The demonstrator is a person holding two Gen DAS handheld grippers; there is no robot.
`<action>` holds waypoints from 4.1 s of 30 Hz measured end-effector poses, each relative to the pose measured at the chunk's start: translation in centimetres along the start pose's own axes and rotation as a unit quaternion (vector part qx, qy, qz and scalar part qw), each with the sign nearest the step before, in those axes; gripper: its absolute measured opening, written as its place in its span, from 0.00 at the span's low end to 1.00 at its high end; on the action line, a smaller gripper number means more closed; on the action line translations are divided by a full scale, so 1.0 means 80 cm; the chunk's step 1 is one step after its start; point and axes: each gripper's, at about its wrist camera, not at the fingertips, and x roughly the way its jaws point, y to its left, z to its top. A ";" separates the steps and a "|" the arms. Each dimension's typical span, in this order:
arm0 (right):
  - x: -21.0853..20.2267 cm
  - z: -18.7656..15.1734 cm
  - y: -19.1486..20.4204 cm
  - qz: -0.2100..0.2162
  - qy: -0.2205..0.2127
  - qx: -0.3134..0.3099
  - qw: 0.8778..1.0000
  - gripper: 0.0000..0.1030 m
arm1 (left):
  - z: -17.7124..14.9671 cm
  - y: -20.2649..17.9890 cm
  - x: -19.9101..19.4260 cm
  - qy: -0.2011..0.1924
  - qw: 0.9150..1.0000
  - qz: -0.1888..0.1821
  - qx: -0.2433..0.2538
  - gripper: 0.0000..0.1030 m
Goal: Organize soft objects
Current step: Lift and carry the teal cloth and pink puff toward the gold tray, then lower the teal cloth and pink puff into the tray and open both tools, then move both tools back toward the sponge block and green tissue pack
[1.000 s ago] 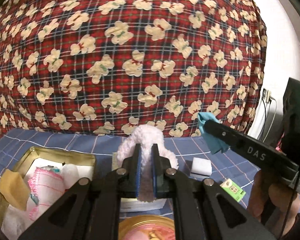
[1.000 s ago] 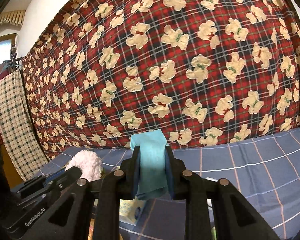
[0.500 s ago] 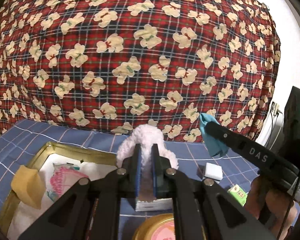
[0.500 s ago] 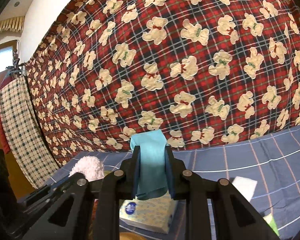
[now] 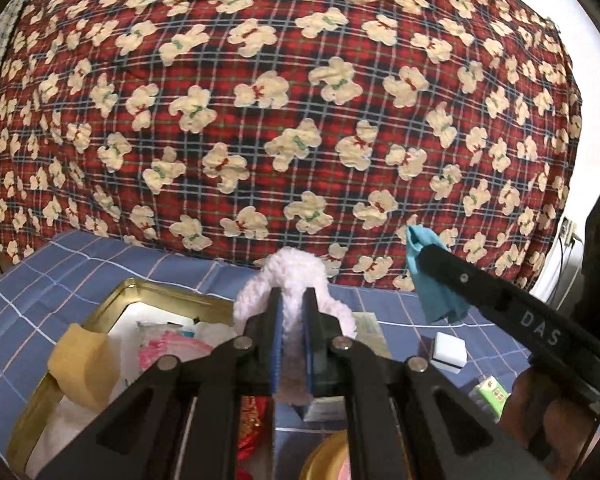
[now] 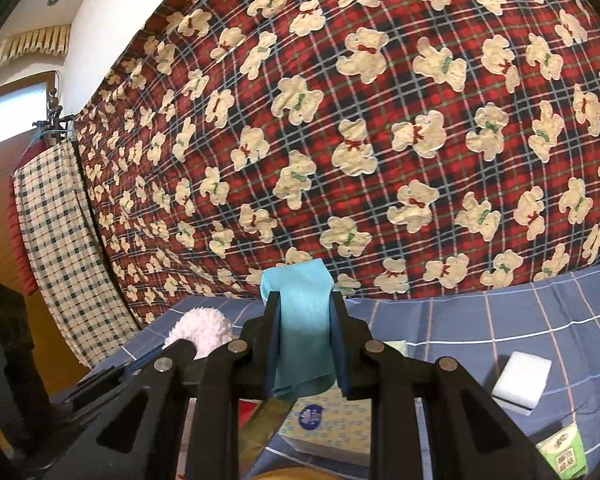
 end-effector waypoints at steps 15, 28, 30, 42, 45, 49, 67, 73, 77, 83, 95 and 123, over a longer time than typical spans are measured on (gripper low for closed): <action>0.016 -0.014 0.043 0.032 0.020 -0.022 0.999 0.24 | -0.003 0.039 -0.006 -0.002 0.999 0.042 -0.026 0.06; 0.023 -0.031 0.079 0.053 0.034 -0.057 0.996 0.24 | -0.007 0.058 -0.011 -0.002 0.998 0.059 -0.038 0.06; 0.023 -0.033 0.083 0.055 0.034 -0.062 0.996 0.24 | -0.007 0.061 -0.012 -0.003 0.997 0.060 -0.040 0.06; 0.024 -0.039 0.101 0.068 0.038 -0.072 0.994 0.24 | -0.012 0.076 -0.024 -0.014 0.996 0.078 -0.044 0.06; 0.025 -0.042 0.107 0.072 0.040 -0.076 0.994 0.24 | -0.014 0.080 -0.026 -0.012 0.996 0.083 -0.044 0.06; 0.026 -0.045 0.115 0.078 0.043 -0.081 0.993 0.24 | -0.015 0.086 -0.029 -0.012 0.995 0.088 -0.044 0.06; 0.032 -0.056 0.131 0.092 0.059 -0.100 0.989 0.24 | -0.016 0.107 -0.045 0.007 0.995 0.097 -0.036 0.06; 0.038 -0.069 0.147 0.100 0.075 -0.125 0.984 0.24 | -0.020 0.116 -0.049 0.018 0.993 0.108 -0.032 0.06; 0.042 -0.080 0.158 0.106 0.088 -0.144 0.980 0.24 | -0.026 0.121 -0.051 0.030 0.993 0.115 -0.030 0.06; 0.043 -0.089 0.164 0.113 0.101 -0.154 0.976 0.24 | -0.034 0.128 -0.053 0.043 0.991 0.122 -0.026 0.06; 0.054 -0.107 0.176 0.116 0.129 -0.179 0.968 0.24 | -0.043 0.135 -0.045 0.059 0.990 0.125 -0.024 0.06; 0.045 -0.108 0.178 0.121 0.117 -0.192 0.967 0.38 | -0.043 0.143 -0.063 0.044 0.987 0.149 -0.033 0.59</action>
